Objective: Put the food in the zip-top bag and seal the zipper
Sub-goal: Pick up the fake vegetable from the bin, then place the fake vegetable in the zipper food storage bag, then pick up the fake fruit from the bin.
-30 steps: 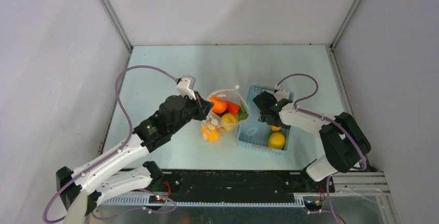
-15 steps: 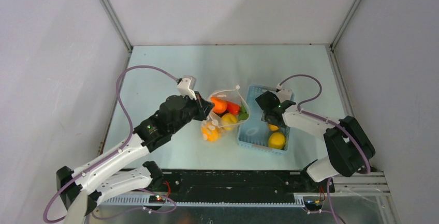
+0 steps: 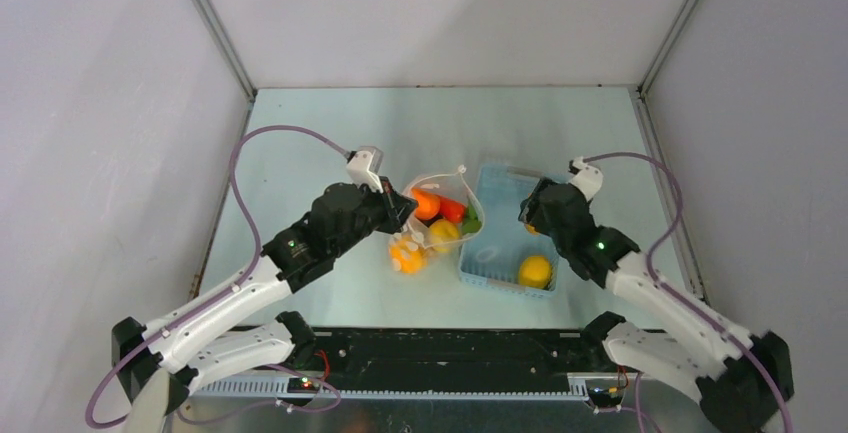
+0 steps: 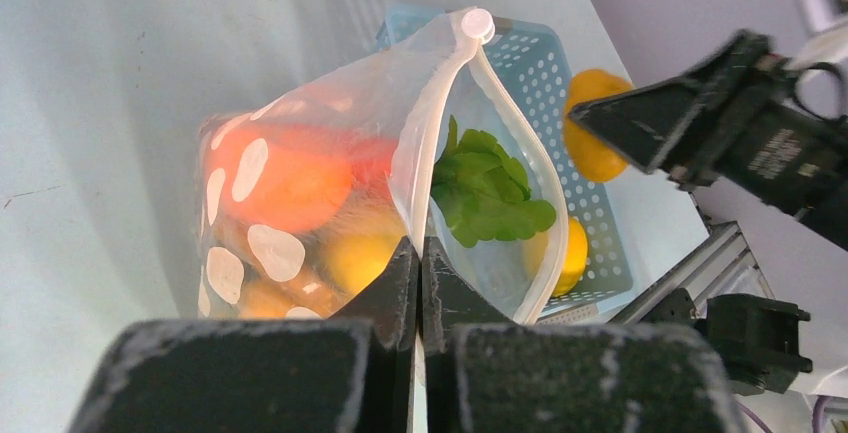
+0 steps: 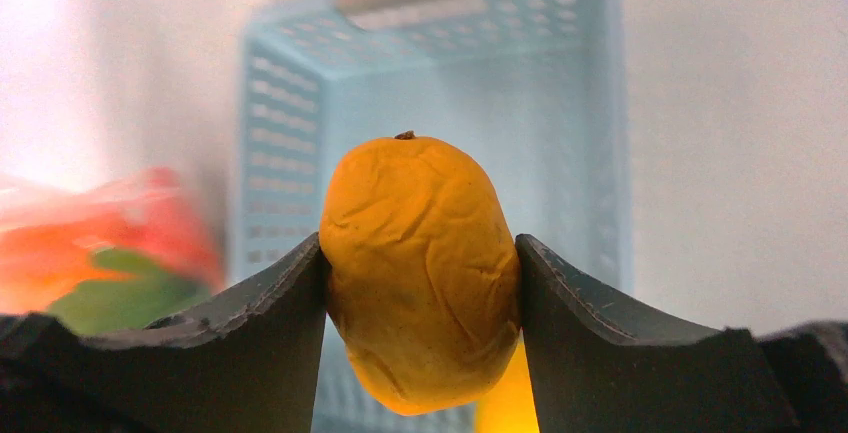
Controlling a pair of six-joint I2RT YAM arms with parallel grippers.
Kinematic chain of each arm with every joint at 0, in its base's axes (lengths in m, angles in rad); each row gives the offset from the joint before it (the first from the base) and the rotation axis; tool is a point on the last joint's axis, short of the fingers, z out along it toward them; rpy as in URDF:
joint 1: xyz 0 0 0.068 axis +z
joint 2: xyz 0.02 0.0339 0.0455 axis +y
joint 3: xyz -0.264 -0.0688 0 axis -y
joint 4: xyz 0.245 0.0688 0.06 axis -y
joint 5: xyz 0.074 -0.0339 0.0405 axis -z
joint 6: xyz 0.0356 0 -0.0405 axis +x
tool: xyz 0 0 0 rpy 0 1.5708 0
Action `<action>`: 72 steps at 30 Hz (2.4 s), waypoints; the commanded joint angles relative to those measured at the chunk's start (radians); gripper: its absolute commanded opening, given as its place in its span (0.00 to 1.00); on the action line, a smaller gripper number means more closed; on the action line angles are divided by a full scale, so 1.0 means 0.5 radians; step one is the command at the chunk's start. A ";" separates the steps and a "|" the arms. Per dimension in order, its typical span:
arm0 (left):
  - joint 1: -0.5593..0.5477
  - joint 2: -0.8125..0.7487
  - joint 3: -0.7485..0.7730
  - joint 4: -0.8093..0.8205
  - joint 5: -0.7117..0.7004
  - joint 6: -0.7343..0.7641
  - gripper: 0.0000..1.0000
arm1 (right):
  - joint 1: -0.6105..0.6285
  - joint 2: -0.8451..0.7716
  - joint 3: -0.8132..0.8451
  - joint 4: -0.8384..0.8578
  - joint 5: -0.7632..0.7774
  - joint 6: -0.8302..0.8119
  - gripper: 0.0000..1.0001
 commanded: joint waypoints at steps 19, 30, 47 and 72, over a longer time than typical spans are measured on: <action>0.008 -0.050 0.018 0.103 0.084 -0.021 0.00 | 0.485 0.105 0.022 1.468 -0.934 -0.442 0.29; 0.009 -0.072 0.003 0.111 0.101 -0.020 0.00 | 0.668 0.512 0.274 1.323 -0.598 -0.539 0.47; 0.008 -0.036 0.039 0.096 0.050 0.005 0.00 | 0.727 0.175 0.323 0.789 -0.334 -0.736 0.99; 0.008 -0.019 0.043 0.054 -0.003 0.025 0.00 | 0.205 -0.065 0.325 -0.533 -0.209 -0.163 0.98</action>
